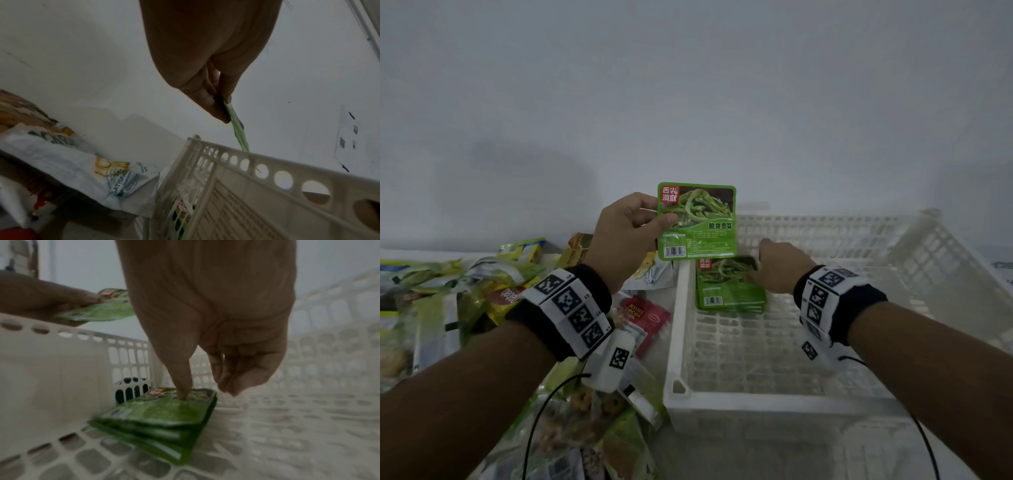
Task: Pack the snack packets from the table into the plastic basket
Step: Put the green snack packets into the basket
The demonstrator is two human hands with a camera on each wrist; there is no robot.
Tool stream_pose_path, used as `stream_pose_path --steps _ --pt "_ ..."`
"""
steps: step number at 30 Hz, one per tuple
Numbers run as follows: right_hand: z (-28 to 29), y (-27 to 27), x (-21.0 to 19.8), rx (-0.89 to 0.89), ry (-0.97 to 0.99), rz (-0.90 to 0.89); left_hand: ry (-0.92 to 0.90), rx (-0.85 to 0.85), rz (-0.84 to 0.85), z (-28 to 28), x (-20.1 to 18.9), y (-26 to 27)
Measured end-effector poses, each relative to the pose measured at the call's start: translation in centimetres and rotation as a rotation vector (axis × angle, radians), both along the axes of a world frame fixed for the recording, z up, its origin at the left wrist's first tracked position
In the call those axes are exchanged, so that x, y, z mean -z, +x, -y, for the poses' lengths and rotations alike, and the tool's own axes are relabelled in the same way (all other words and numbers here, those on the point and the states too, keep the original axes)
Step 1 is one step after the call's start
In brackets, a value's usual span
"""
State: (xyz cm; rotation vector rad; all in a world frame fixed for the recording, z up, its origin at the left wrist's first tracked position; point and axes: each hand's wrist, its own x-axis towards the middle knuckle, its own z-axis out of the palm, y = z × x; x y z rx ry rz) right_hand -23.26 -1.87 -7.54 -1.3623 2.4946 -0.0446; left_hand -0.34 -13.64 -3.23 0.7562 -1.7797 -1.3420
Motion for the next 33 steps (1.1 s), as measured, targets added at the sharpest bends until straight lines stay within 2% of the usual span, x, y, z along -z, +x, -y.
stream_pose_path --steps 4,7,10,18,26,30,33 --pt "-0.3 0.6 0.5 -0.227 -0.046 -0.161 0.017 -0.001 -0.010 -0.1 0.0 -0.1" --pt "-0.1 1.1 0.5 -0.474 -0.034 -0.169 0.013 -0.003 -0.008 -0.1 -0.1 0.0" --pt "0.4 1.5 1.2 -0.551 0.023 -0.145 0.013 -0.001 -0.011 -0.1 -0.2 0.0" --pt "0.9 1.7 1.4 -0.566 0.009 -0.083 0.001 -0.004 0.002 0.1 0.0 0.1" --pt "1.0 1.8 1.7 -0.619 -0.046 -0.114 0.013 -0.002 0.016 0.0 0.2 0.0" --pt "0.3 1.1 0.5 -0.538 -0.054 -0.154 0.018 -0.006 0.020 -0.4 0.0 -0.1" --pt "-0.6 -0.3 -1.5 -0.420 -0.202 -0.090 0.038 0.018 0.018 -0.8 0.1 -0.4"
